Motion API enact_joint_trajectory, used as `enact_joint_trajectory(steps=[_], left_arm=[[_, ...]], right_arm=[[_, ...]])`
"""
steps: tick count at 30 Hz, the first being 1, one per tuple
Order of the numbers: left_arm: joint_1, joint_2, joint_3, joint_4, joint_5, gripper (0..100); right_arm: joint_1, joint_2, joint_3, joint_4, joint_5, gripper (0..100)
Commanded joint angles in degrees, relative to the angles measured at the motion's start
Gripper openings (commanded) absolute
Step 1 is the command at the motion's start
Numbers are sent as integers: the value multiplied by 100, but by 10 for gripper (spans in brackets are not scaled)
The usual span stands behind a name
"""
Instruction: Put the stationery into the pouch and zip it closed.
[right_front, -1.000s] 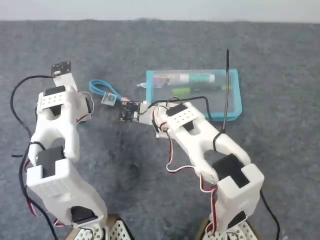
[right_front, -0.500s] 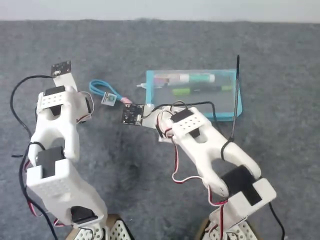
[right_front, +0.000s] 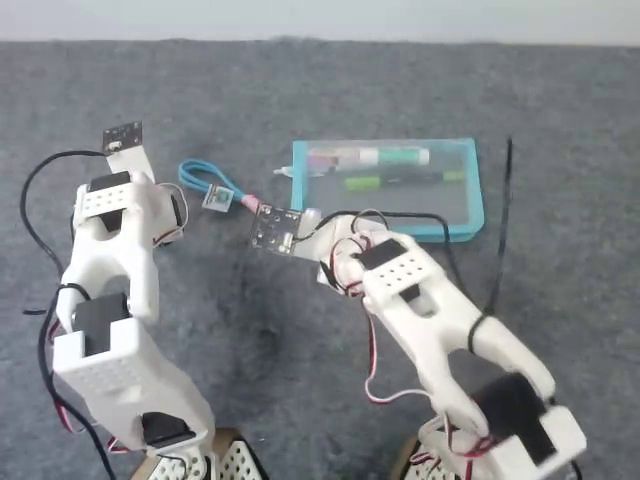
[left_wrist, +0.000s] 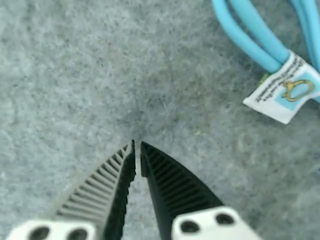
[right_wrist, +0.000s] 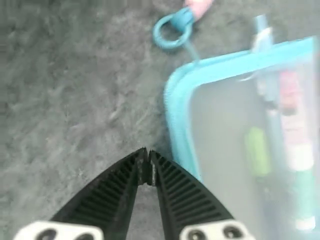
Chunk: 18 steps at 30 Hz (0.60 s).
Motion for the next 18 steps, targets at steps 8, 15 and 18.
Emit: enact_joint_trajectory(steps=[8,15,18], left_arm=[[0,-35,-277,-88,-44,13],[9,-35,-295,-88,-44,13],[70,-35,-286,-88,-53,13]], right_arm=[[4,-426,18,-312,-360,9],[-4,-356,18,-251,-360,189],[-92,-136,18,-251,44,212]])
